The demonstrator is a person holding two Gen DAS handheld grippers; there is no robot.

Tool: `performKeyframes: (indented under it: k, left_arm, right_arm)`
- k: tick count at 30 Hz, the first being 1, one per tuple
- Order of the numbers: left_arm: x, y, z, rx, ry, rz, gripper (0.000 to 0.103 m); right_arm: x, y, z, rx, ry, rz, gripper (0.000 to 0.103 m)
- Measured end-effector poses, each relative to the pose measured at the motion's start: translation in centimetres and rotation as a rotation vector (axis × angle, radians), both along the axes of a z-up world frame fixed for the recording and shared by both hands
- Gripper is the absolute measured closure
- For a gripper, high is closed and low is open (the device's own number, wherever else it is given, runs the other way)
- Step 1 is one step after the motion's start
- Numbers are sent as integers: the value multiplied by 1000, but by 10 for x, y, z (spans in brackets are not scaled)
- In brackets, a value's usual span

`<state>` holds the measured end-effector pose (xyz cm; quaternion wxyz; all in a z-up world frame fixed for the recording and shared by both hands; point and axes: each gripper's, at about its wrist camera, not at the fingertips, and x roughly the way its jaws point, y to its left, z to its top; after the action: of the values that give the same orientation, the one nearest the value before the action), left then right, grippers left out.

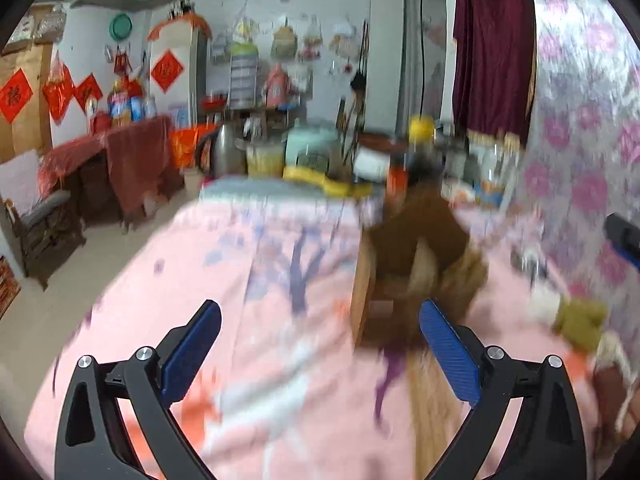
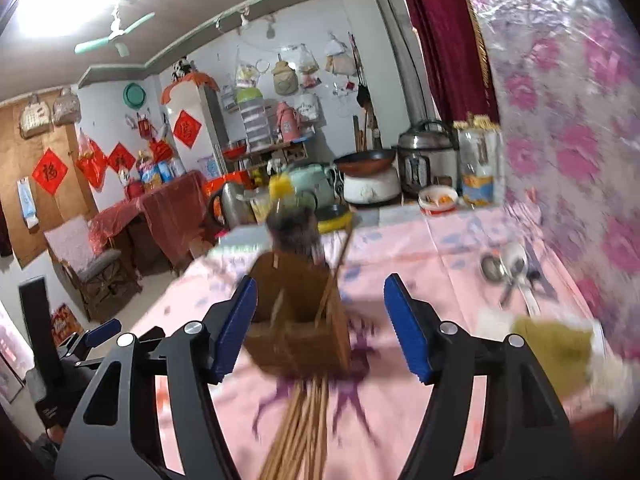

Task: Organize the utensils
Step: 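Move both grippers back to the remaining chopsticks on the sheet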

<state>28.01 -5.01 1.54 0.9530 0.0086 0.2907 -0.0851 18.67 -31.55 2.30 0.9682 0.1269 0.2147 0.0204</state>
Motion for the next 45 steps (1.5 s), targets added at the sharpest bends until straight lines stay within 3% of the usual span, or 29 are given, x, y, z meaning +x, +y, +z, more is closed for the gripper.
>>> performKeyframes:
  k: [4, 8, 12, 17, 25, 28, 33, 35, 39, 45]
  left_arm:
    - [-40, 13, -55, 34, 142, -29, 5]
    - [-74, 17, -93, 42, 230, -61, 5]
    - [-96, 8, -107, 47, 251, -137, 5]
    - [-106, -24, -122, 178, 246, -218, 5]
    - [-82, -40, -136, 200, 309, -225, 5]
    - [-61, -23, -140, 229, 348, -146, 4]
    - [-37, 35, -140, 119, 405, 24, 5]
    - [-41, 41, -140, 88, 392, 24, 5]
    - [-46, 30, -141, 137, 377, 4, 5]
    - [-45, 32, -142, 120, 381, 2, 5]
  right_arm:
    - [-47, 14, -50, 18, 97, 25, 37]
    - [-68, 24, -97, 12, 216, 31, 37]
    - [-76, 23, -136, 9, 336, 39, 37]
    - [-76, 25, -158, 1, 404, 28, 37]
    - [-71, 29, -164, -31, 421, 21, 37]
    - [-69, 25, -164, -13, 427, 17, 37]
    - [-68, 35, -166, -47, 421, 46, 37]
    - [-68, 42, -167, -96, 414, 48, 37]
    - [-64, 44, -169, -128, 423, 25, 37]
    - [-57, 48, -174, -167, 459, 2, 38]
